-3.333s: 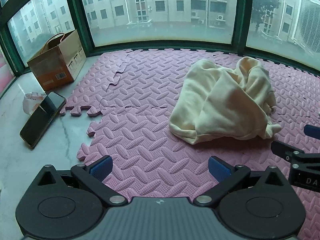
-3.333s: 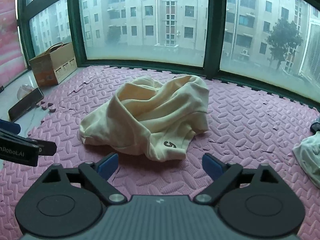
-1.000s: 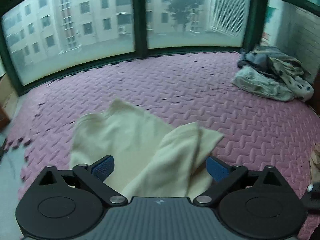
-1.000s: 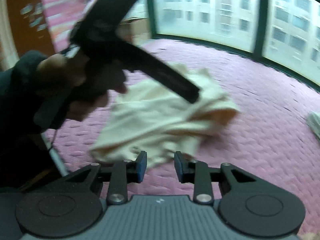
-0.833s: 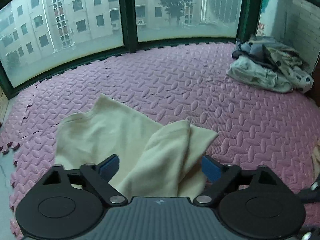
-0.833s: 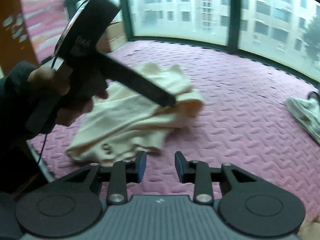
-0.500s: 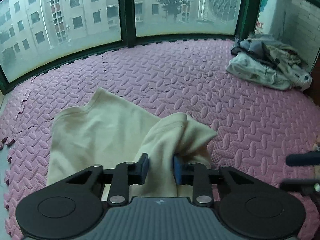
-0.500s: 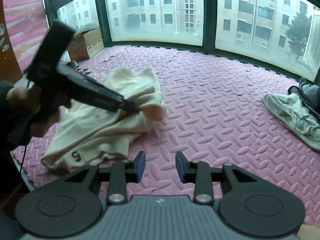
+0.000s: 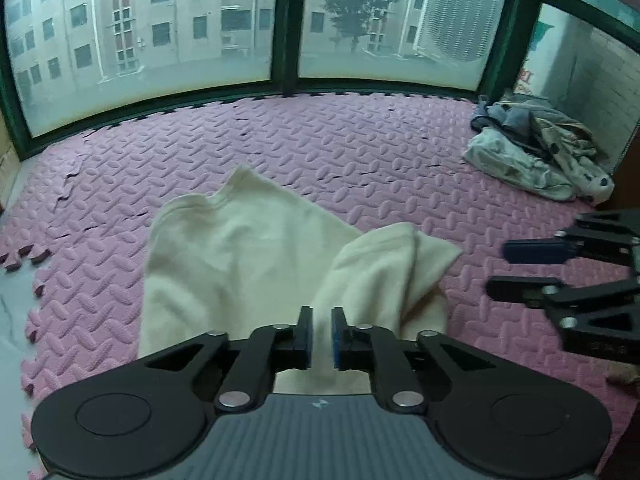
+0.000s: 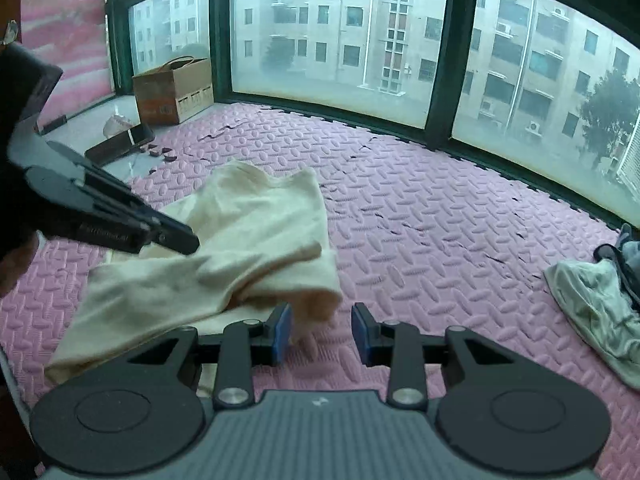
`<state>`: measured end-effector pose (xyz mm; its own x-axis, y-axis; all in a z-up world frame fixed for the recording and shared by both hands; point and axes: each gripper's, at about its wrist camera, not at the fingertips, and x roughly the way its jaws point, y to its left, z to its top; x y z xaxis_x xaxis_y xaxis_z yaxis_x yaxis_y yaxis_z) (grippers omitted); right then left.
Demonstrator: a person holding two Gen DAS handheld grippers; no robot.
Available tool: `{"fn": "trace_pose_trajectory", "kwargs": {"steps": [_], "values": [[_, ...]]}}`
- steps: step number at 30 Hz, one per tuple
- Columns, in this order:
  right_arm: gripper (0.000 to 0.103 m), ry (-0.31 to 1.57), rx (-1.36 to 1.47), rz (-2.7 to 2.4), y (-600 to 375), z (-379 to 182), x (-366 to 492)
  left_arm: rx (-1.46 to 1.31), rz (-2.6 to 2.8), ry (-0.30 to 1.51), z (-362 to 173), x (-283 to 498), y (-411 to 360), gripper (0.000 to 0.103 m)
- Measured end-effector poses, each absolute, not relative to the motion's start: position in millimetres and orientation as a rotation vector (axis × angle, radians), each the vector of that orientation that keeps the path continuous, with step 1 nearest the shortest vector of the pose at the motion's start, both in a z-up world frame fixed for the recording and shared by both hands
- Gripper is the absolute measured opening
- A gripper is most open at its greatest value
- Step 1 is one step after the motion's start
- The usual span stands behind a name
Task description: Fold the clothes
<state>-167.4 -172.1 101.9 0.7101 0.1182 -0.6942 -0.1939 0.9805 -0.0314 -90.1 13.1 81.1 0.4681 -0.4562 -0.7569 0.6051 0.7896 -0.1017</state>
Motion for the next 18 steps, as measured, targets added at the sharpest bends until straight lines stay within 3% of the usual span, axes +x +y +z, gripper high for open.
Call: {"fn": "trace_pose_trajectory", "kwargs": {"steps": [2,7,9,11,18], "values": [[0.035,0.765,-0.102,0.176,-171.1,101.0,-164.7,0.192,-0.674,0.85,83.2,-92.3,3.3,0.032],[0.035,0.779,-0.103,0.169,-172.4,97.2,-166.0,0.22,-0.705,0.848,78.9,-87.4,-29.9,0.035],[0.035,0.781,-0.095,0.162,-175.4,96.9,-167.1,0.248,-0.7,0.845,74.2,-85.2,-39.5,0.028],[0.035,0.778,-0.091,0.156,-178.0,97.8,-167.6,0.253,-0.694,0.855,69.7,-82.4,-42.6,0.009],[0.035,0.767,-0.144,0.172,-174.8,101.6,-164.3,0.198,-0.624,0.817,76.9,-82.5,-8.9,0.002]]}}
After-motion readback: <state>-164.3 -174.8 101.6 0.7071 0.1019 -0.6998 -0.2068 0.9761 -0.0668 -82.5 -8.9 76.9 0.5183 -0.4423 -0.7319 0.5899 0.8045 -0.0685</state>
